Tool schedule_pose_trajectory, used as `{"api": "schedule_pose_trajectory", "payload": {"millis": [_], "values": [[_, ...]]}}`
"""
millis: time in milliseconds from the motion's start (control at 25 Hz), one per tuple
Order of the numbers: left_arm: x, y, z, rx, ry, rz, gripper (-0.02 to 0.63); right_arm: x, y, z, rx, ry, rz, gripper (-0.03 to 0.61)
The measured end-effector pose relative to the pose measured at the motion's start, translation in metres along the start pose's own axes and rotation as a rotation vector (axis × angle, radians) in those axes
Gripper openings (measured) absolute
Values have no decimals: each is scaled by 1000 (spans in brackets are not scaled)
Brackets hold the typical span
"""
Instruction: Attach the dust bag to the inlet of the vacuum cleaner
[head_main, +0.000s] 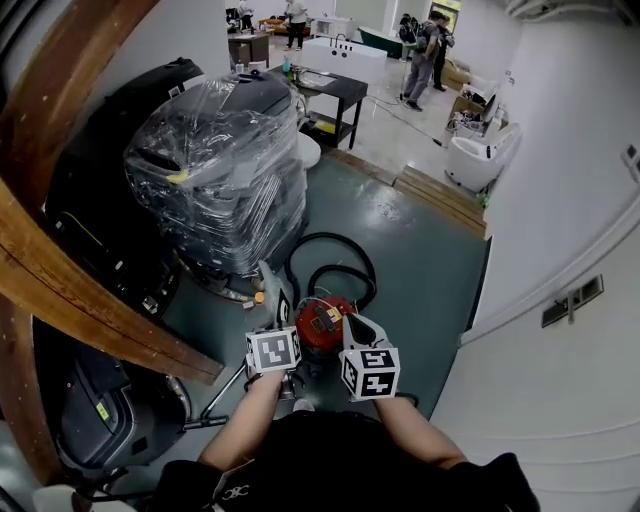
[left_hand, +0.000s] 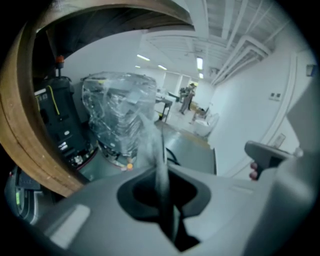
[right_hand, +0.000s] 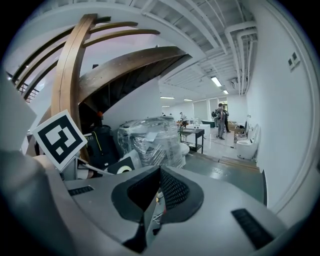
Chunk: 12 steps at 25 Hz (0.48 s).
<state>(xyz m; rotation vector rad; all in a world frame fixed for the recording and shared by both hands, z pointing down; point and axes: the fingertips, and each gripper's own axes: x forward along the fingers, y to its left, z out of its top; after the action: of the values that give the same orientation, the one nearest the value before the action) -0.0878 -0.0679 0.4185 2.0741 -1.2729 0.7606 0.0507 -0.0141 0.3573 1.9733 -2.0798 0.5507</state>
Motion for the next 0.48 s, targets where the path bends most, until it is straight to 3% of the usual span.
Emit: {"api": "schedule_pose_trajectory", "payload": {"millis": [480], "values": [[38,33,14,-38,30,14,25,44,-1,-3,-15,68,-3,-2]]}}
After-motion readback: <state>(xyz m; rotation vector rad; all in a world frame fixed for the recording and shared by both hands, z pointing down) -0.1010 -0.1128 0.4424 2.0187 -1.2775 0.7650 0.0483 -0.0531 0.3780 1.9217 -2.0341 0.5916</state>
